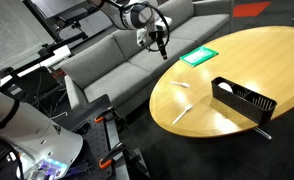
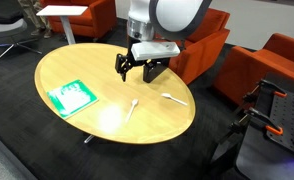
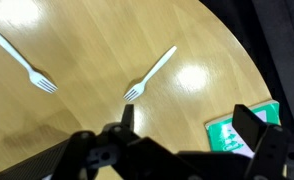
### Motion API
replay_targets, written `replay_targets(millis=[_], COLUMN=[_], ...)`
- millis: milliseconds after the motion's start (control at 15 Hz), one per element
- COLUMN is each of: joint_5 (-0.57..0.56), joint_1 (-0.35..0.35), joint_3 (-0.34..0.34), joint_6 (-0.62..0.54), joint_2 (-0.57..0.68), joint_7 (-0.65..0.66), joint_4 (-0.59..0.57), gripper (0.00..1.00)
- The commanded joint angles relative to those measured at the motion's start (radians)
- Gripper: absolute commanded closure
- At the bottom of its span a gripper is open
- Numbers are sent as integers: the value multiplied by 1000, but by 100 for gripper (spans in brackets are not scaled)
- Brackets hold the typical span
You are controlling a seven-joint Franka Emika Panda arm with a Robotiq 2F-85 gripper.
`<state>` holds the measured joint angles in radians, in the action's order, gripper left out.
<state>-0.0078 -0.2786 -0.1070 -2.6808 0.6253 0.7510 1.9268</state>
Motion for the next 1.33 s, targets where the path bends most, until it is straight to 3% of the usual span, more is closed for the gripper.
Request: replay_targets(millis=[0, 267, 867, 1267], joint_5=[34, 62, 168, 177], joint_1=[-30, -31, -104, -172], joint_3=[27, 43, 135, 192], joint_6=[2, -8, -178, -139], joint_2=[2, 42, 340, 497], joint_7=[-21, 19, 179, 288], joint_4=[-7, -35, -195, -343], gripper=[0, 0, 0, 0])
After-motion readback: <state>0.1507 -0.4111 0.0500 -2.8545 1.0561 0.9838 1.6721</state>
